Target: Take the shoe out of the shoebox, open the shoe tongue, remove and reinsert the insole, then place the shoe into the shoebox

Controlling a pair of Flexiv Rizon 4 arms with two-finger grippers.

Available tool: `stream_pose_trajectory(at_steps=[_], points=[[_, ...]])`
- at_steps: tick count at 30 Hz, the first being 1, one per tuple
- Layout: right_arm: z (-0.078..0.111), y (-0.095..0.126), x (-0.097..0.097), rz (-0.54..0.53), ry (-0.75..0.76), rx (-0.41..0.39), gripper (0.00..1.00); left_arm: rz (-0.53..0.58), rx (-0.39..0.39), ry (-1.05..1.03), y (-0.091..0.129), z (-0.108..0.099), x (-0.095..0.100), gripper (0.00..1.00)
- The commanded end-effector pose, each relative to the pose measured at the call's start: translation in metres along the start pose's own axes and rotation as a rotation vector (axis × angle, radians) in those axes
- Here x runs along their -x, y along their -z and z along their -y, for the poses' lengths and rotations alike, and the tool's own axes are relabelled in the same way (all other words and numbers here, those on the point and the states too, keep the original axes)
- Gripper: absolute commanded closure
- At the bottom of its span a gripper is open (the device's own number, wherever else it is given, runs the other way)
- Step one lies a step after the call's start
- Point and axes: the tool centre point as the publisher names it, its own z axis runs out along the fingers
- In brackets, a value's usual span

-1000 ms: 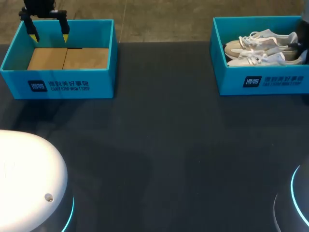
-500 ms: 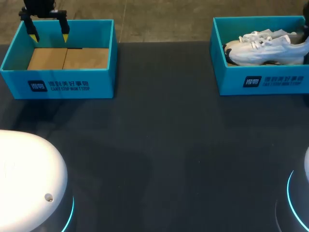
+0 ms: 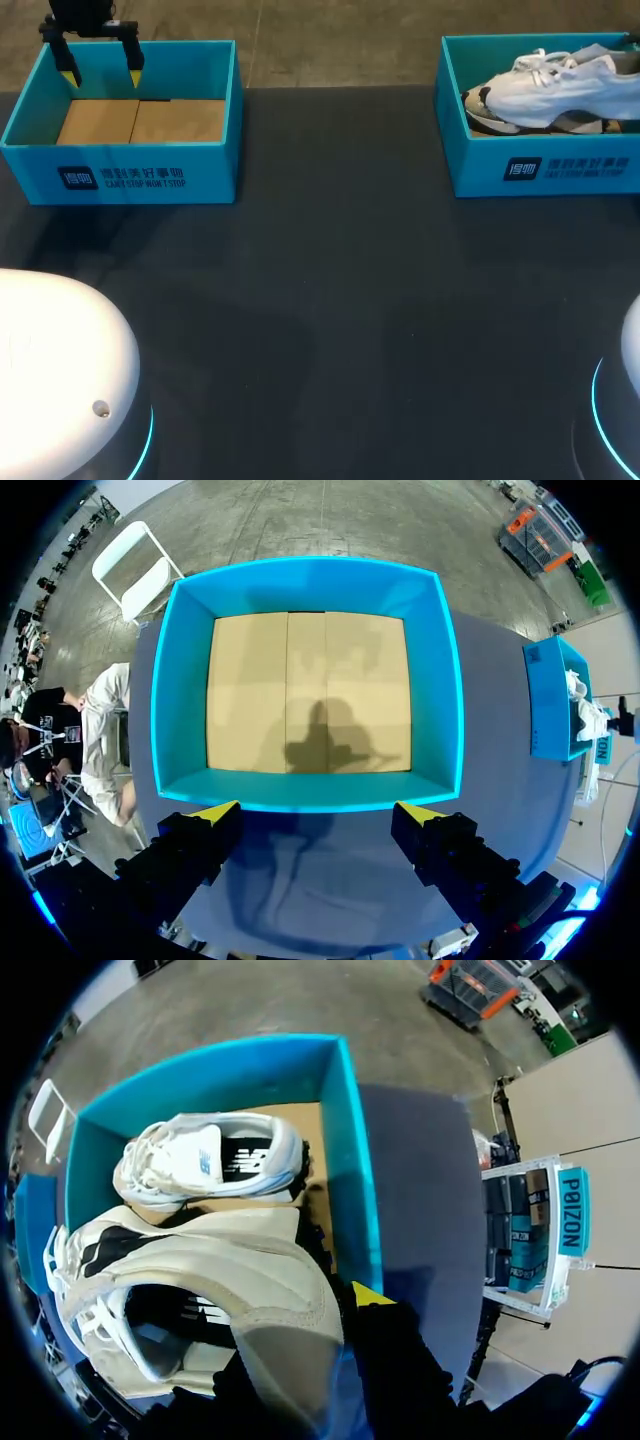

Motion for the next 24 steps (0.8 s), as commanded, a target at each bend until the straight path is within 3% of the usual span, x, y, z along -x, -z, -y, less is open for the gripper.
stream_pose_trajectory(at_steps=[1, 13, 24], points=[[0.006, 0.016, 0.005, 0.005, -0.004, -0.001, 1.00, 0.001, 0.000, 0.000, 0.000, 0.000, 0.000, 0.00], [0.045, 0.070, 0.004, 0.016, -0.030, -0.003, 1.00, 0.001, 0.000, 0.000, 0.000, 0.000, 0.000, 0.00], [0.115, 0.107, -0.036, 0.011, -0.078, 0.026, 1.00, 0.001, 0.000, 0.000, 0.000, 0.000, 0.000, 0.00]])
